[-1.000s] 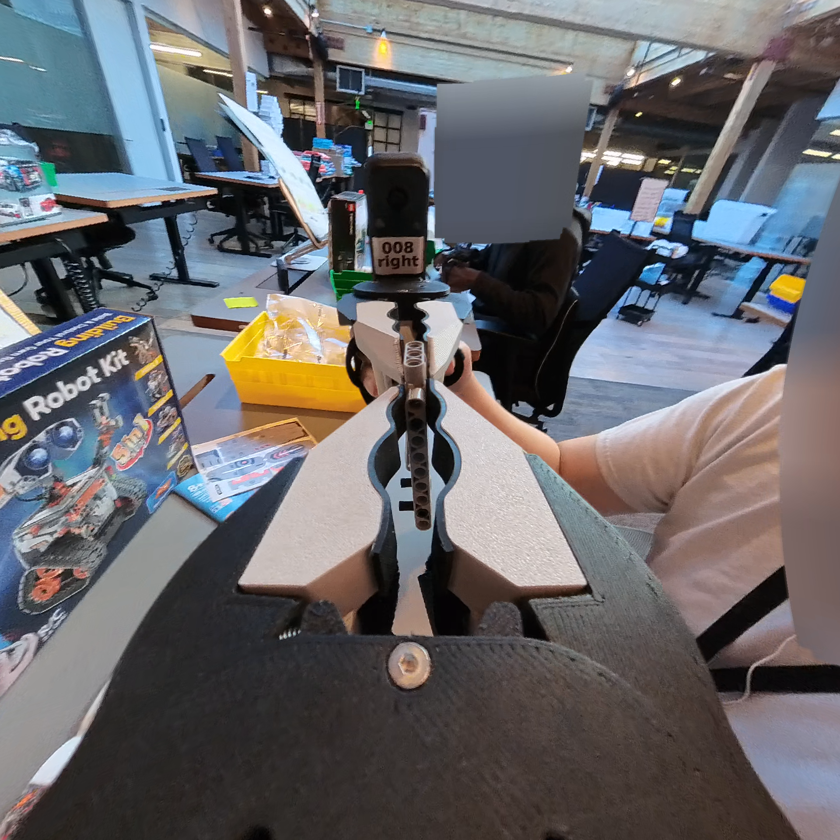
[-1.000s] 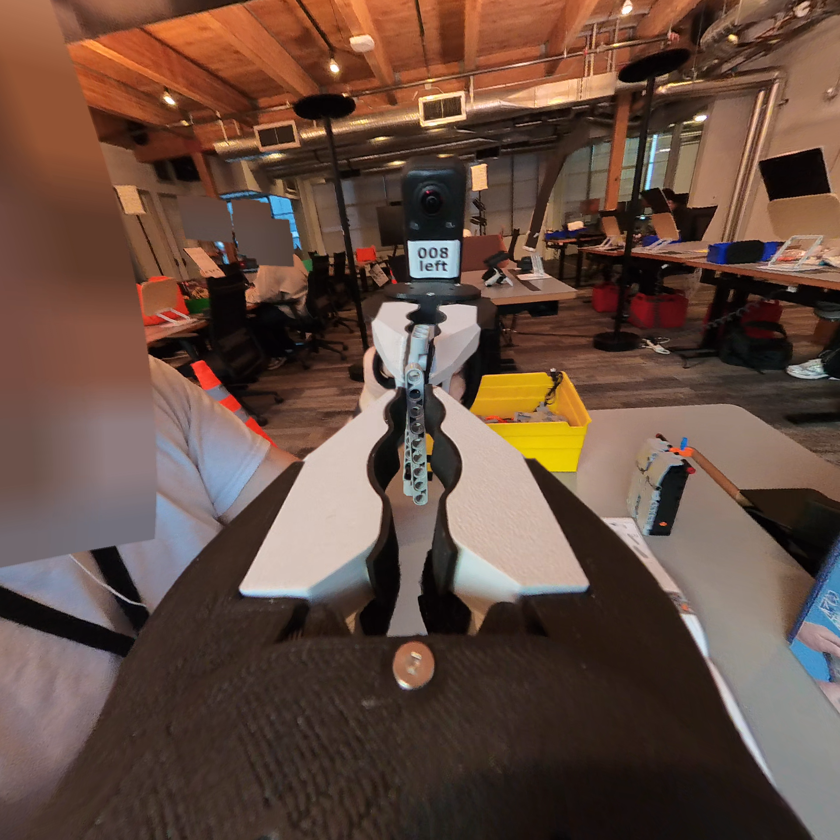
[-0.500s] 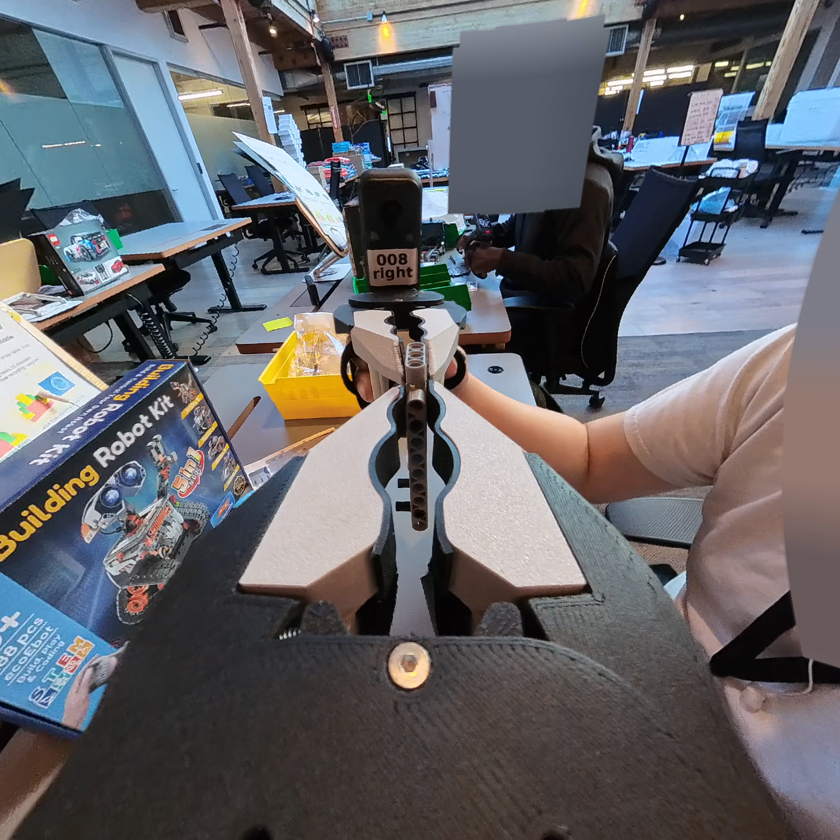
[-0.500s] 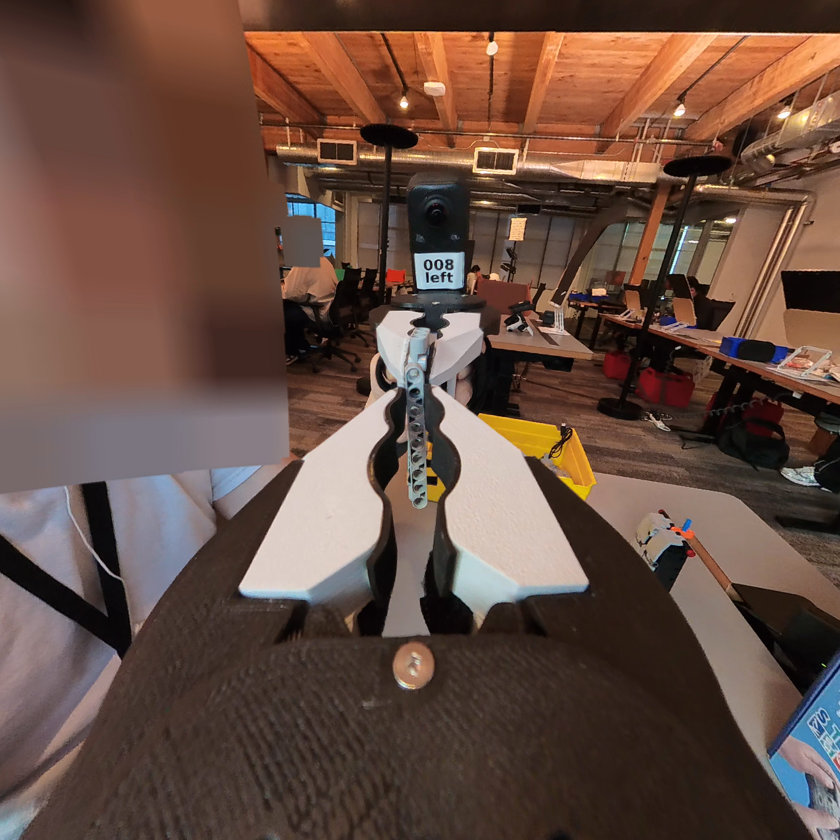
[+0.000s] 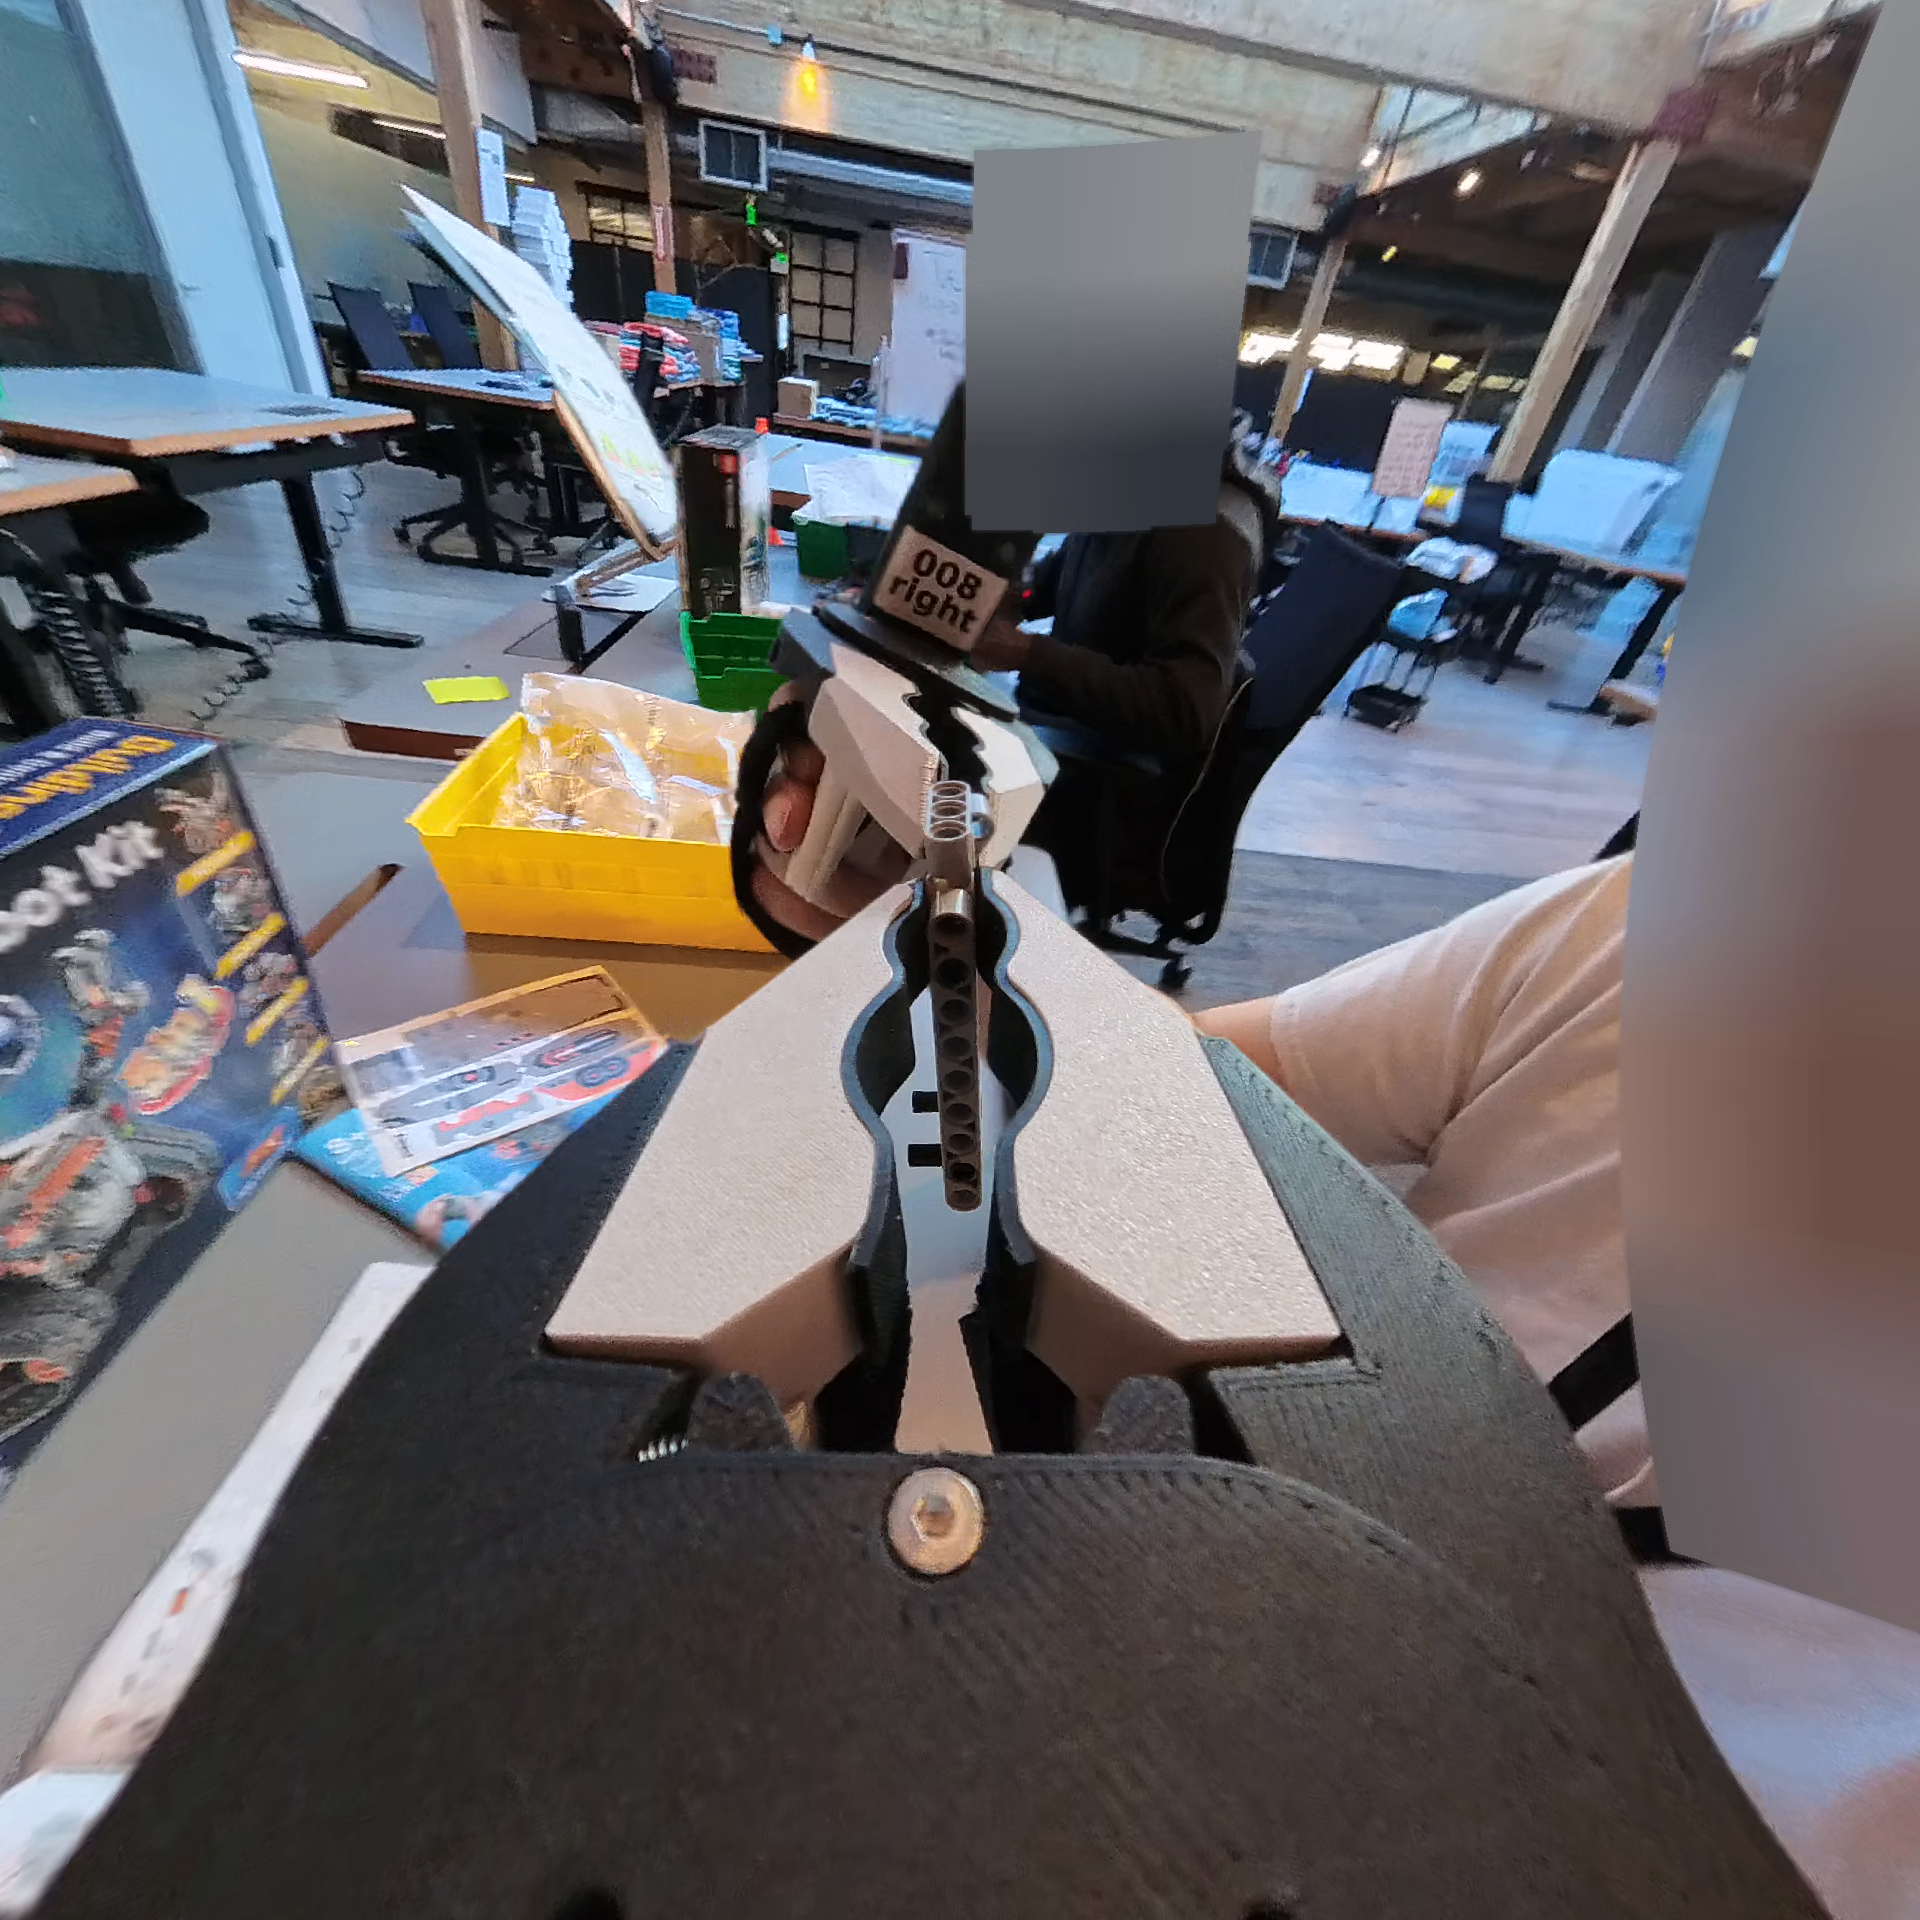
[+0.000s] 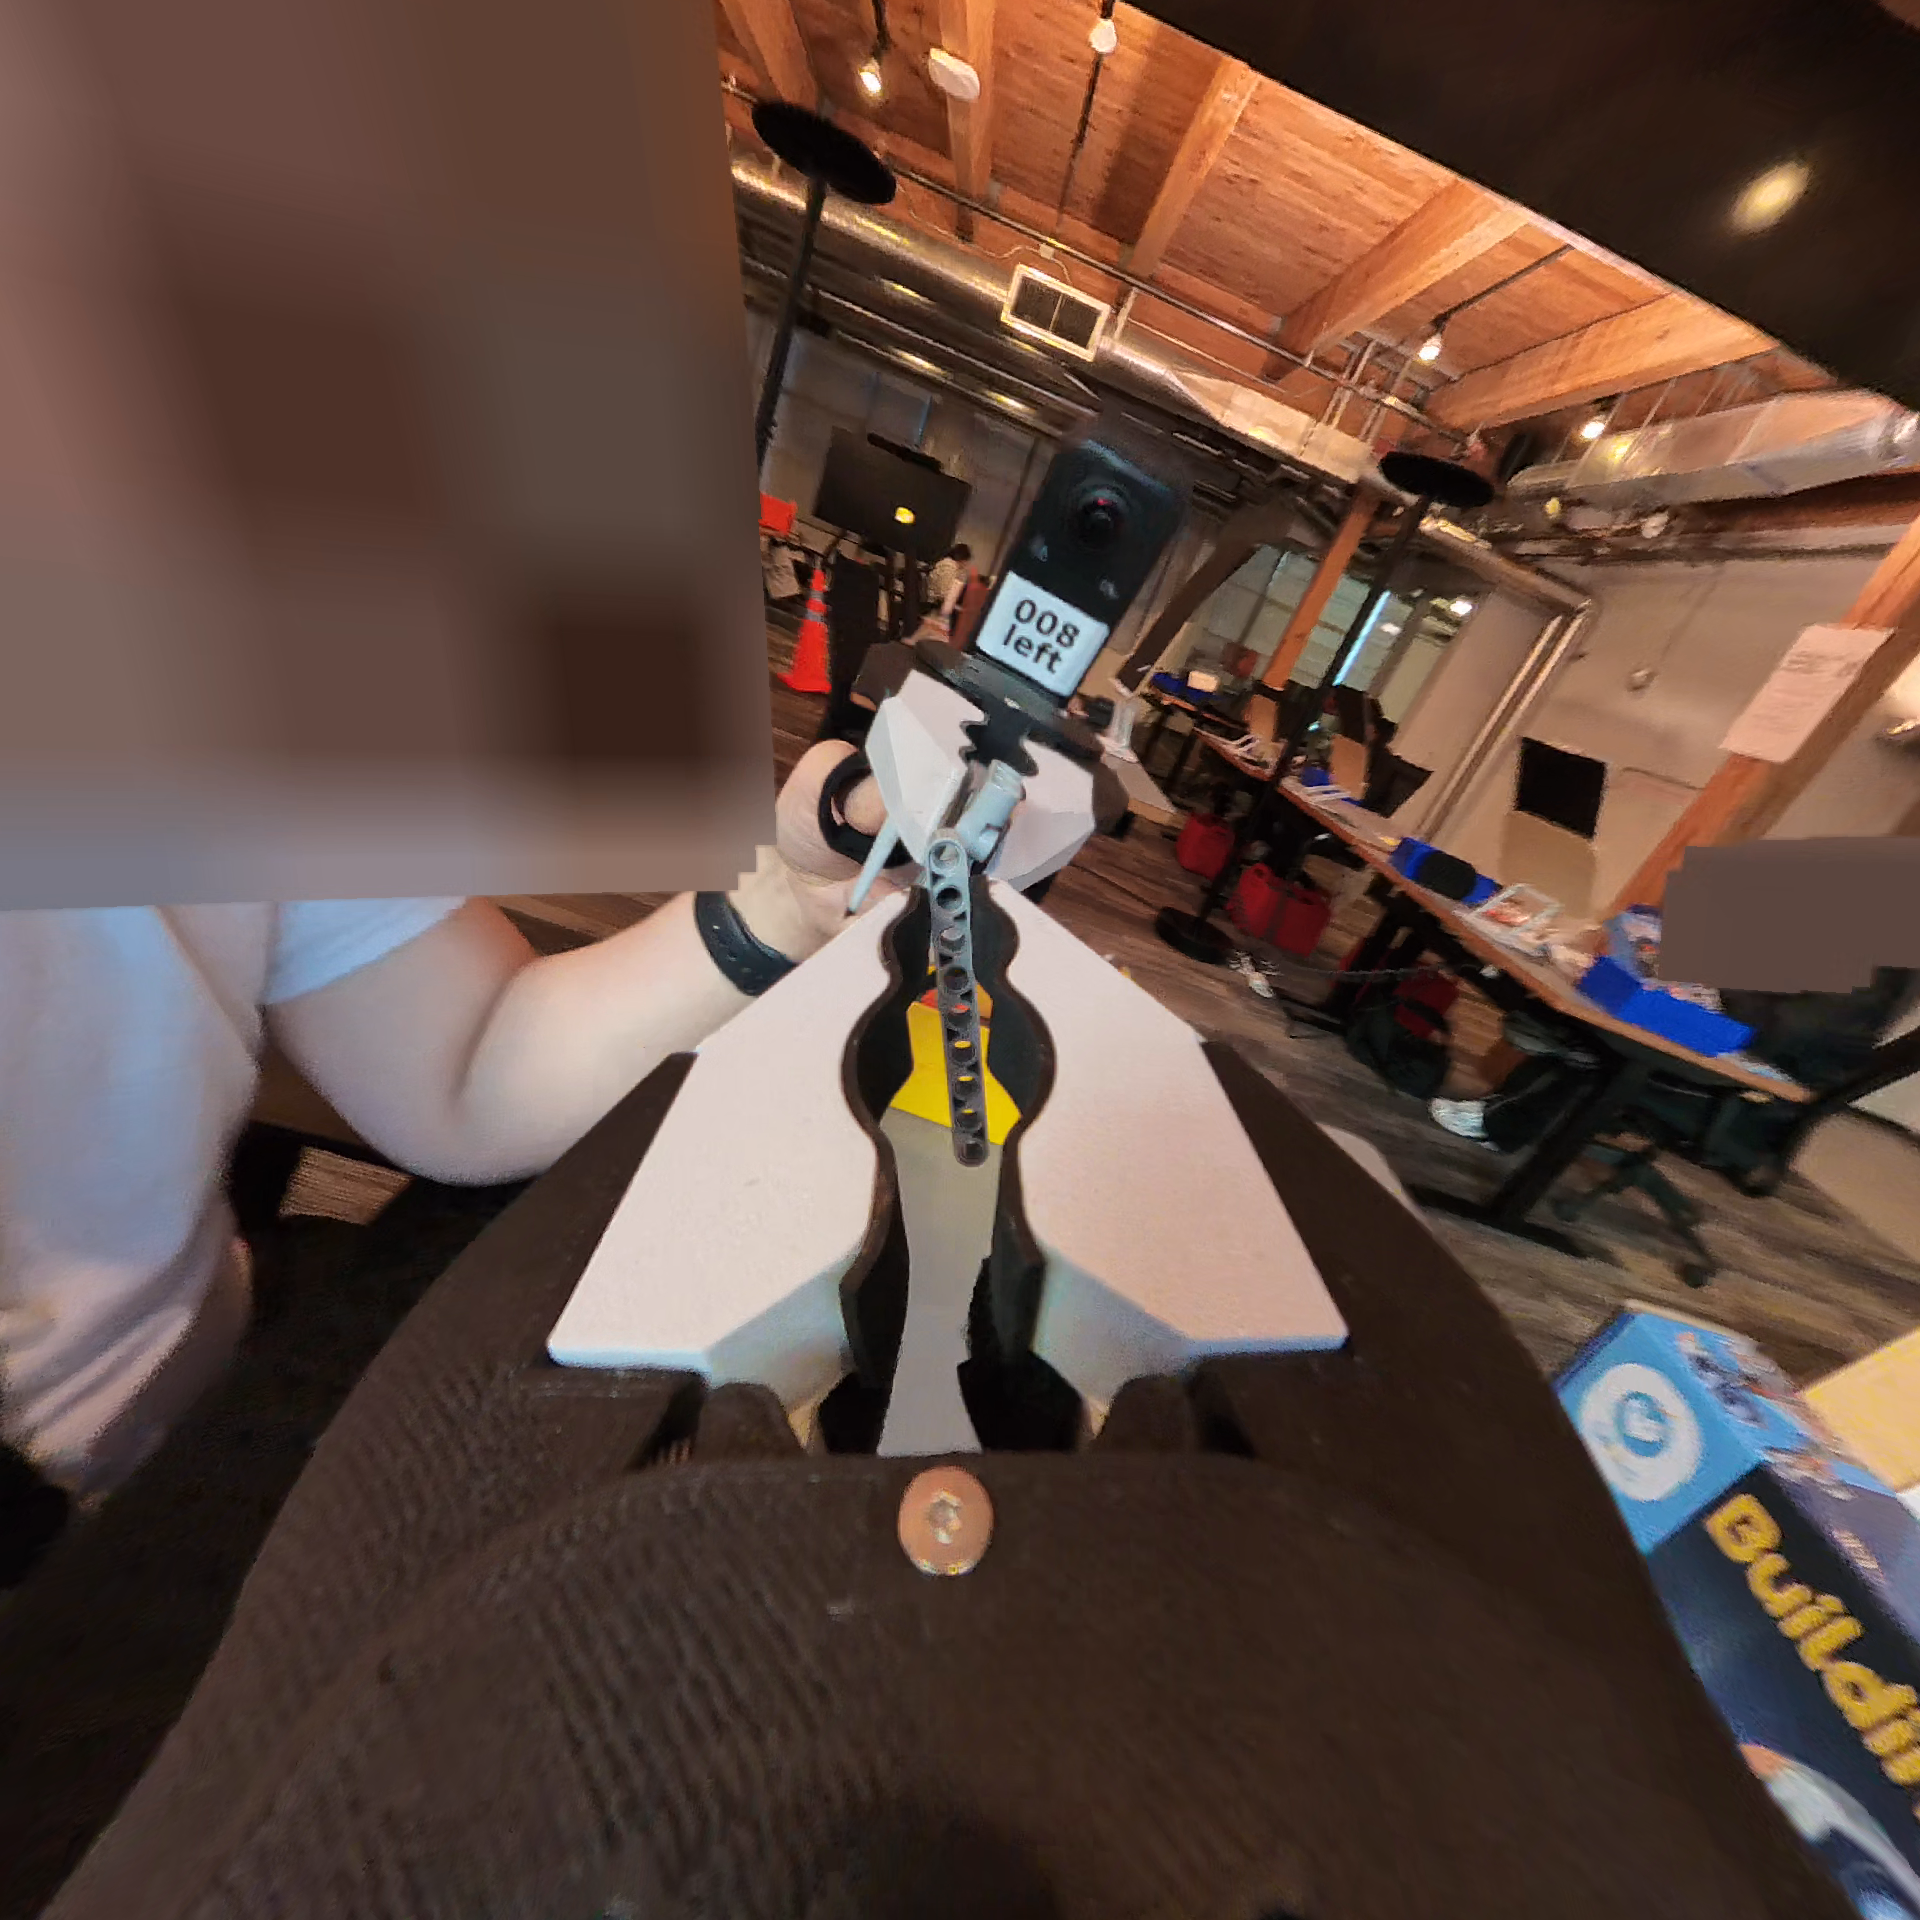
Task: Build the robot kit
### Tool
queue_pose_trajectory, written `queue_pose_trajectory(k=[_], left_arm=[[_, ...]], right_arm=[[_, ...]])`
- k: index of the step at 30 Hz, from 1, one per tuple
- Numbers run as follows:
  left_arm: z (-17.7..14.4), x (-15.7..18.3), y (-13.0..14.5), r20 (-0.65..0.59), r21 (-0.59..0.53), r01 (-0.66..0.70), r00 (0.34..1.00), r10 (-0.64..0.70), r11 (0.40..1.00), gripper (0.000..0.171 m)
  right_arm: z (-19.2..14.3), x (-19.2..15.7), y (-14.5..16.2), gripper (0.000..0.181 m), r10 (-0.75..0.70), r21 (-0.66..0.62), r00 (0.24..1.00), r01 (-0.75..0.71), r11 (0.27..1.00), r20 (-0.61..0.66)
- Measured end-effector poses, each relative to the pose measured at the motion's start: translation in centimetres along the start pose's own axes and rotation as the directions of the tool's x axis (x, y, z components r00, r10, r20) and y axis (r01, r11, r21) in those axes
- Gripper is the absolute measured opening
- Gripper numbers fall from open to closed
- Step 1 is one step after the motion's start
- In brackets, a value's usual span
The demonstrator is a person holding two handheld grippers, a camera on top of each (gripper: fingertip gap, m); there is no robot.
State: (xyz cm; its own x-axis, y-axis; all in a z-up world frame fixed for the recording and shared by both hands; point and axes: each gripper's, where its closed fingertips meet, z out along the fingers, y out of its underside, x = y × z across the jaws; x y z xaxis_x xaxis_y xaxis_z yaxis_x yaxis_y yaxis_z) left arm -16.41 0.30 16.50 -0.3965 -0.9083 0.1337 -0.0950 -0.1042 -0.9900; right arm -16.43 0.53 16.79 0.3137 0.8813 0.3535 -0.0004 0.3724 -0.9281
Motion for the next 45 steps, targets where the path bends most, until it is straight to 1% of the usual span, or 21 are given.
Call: queue_pose_trajectory(k=[2,4,5,8,10,12,15,18,20,22,24,26,28,29,30,33,36,38,42,43,45], left_arm=[[0.2,0.2,-0.1,-0.049,0.018,0.058,0.997,-0.057,0.998,0.005],[0.2,-0.1,0.2,-0.043,0.001,0.054,0.998,-0.054,0.999,0.005],[0.2,-0.3,0.4,-0.032,-0.006,0.047,0.998,-0.047,0.999,0.005],[0.5,0.6,0.1,-0.057,0.004,-0.027,0.998,0.027,1.0,0.005],[0.6,-0.4,0.5,0.044,-0.032,-0.1,0.994,0.102,0.994,0.005],[0.5,-0.1,0.5,0.039,-0.038,-0.128,0.991,0.13,0.991,0.005],[0.3,-0.6,-0.1,0.065,-0.008,-0.136,0.989,0.136,0.991,0.005],[0.3,-0.9,-0.5,0.05,0.031,-0.072,0.996,0.07,0.997,0.005],[0.0,-0.6,-1.2,-0.001,0.092,-0.005,1.0,0.005,0.996,0.005],[-0.6,-1.0,-1.7,-0.016,0.139,0.046,0.999,-0.044,0.989,0.005],[-0.9,-1.5,-1.8,-0.014,0.151,0.067,0.998,-0.065,0.986,0.005],[-1.2,-1.7,-2.0,-0.021,0.167,0.076,0.997,-0.074,0.983,0.005],[-1.3,-1.7,-2.0,-0.031,0.175,0.085,0.996,-0.081,0.981,0.005],[-1.3,-1.7,-2.0,-0.032,0.176,0.089,0.996,-0.084,0.98,0.005],[-1.4,-1.9,-2.1,-0.024,0.182,0.09,0.996,-0.088,0.979,0.005],[-1.5,-2.3,-1.9,-0.008,0.174,0.089,0.996,-0.089,0.981,0.005],[-1.8,-2.9,-2.0,0.049,0.176,0.013,0.999,-0.022,0.984,0.006],[-1.9,-3.2,-2.3,0.104,0.2,-0.037,0.994,0.016,0.979,0.009],[-1.5,-4.0,-2.2,0.164,0.199,-0.037,0.986,0.004,0.979,0.04],[-1.4,-4.3,-2.1,0.172,0.2,-0.026,0.985,-0.009,0.979,0.042],[-1.0,-4.8,-1.5,0.162,0.183,0.024,0.985,-0.055,0.983,0.037]], right_arm=[[-0.1,-0.2,-0.2,0.007,-0.052,-0.014,0.999,0.051,0.999,-0.016],[-0.1,-0.1,0.4,0.007,-0.045,-0.059,0.999,0.043,0.997,-0.02],[-0.2,-0.1,0.5,0.007,-0.021,-0.064,1.0,0.02,0.998,-0.015],[-0.1,-0.7,-0.2,0.006,0.109,-0.008,0.991,-0.108,0.994,0.072],[0.2,0.1,0.7,0.007,0.135,-0.059,0.991,-0.134,0.989,0.017],[0.3,-0.3,0.4,0.007,0.159,-0.045,0.987,-0.157,0.987,0.04],[0.4,0.7,0.4,0.007,0.205,-0.028,0.979,-0.204,0.978,0.004],[0.2,1.0,-0.1,0.008,0.253,0.016,0.968,-0.253,0.967,0.011],[0.0,1.5,-0.4,0.023,0.273,0.051,0.962,-0.273,0.961,-0.003],[-0.2,1.8,0.4,0.023,0.309,0.024,0.951,-0.308,0.951,-0.013],[-0.2,1.9,1.0,0.024,0.356,0.016,0.935,-0.356,0.935,0.008],[0.0,1.9,1.4,0.025,0.389,0.004,0.921,-0.389,0.921,0.023],[0.3,2.2,2.5,0.024,0.394,-0.032,0.919,-0.394,0.918,-0.005],[0.5,2.1,2.9,0.02,0.39,-0.055,0.921,-0.39,0.919,-0.003],[0.6,1.5,3.2,0.008,0.39,-0.079,0.92,-0.387,0.919,0.027],[0.7,1.6,3.6,0.007,0.423,-0.105,0.906,-0.419,0.902,0.018],[0.6,2.0,3.6,0.006,0.507,-0.097,0.862,-0.504,0.858,0.005],[0.5,2.3,2.9,0.006,0.543,-0.05,0.839,-0.542,0.839,0.018],[0.2,3.5,2.4,0.006,0.549,0.024,0.835,-0.549,0.836,-0.021],[0.1,3.9,2.2,0.006,0.536,0.044,0.843,-0.535,0.844,-0.049],[-0.2,4.5,1.9,0.006,0.502,0.072,0.859,-0.497,0.865,-0.1]])
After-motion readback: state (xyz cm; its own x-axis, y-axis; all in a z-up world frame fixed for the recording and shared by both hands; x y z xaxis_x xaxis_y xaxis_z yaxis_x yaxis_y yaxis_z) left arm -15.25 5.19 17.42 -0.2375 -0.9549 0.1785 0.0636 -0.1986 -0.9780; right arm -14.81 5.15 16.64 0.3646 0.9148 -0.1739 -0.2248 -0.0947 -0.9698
